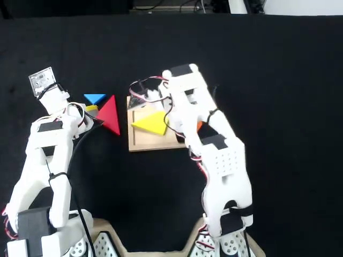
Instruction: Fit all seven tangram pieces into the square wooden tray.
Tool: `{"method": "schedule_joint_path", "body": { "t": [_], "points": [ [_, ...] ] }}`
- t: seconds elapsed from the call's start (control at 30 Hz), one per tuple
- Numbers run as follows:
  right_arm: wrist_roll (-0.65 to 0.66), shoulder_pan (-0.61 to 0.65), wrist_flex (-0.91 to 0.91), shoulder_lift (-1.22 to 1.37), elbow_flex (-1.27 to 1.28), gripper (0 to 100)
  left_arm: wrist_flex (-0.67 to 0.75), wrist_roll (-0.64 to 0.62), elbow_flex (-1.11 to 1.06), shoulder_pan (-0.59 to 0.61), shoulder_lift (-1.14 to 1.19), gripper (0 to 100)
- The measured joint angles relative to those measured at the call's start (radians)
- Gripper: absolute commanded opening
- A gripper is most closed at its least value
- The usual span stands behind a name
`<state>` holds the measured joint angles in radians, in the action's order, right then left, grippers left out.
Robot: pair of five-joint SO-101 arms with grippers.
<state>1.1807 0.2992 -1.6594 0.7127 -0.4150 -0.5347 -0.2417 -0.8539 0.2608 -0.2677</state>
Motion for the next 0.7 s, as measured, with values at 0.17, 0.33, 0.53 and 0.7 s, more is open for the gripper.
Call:
{"method": "schedule_joint_path", "body": {
  "t": [0.17, 0.33, 0.53, 0.7],
  "points": [
    [-0.104, 0.0, 0.155, -0.011, -0.017, 1.1, 0.0, 0.0, 0.0, 0.0, 0.0, 29],
    [-0.109, 0.018, 0.196, 0.049, -0.064, 1.1, 0.0, 0.0, 0.0, 0.0, 0.0, 29],
    [-0.118, 0.034, 0.198, 0.083, -0.166, 1.1, 0.0, 0.0, 0.0, 0.0, 0.0, 29],
    [-0.118, 0.075, 0.21, 0.083, -0.189, 1.1, 0.0, 0.0, 0.0, 0.0, 0.0, 29]
  ]
}}
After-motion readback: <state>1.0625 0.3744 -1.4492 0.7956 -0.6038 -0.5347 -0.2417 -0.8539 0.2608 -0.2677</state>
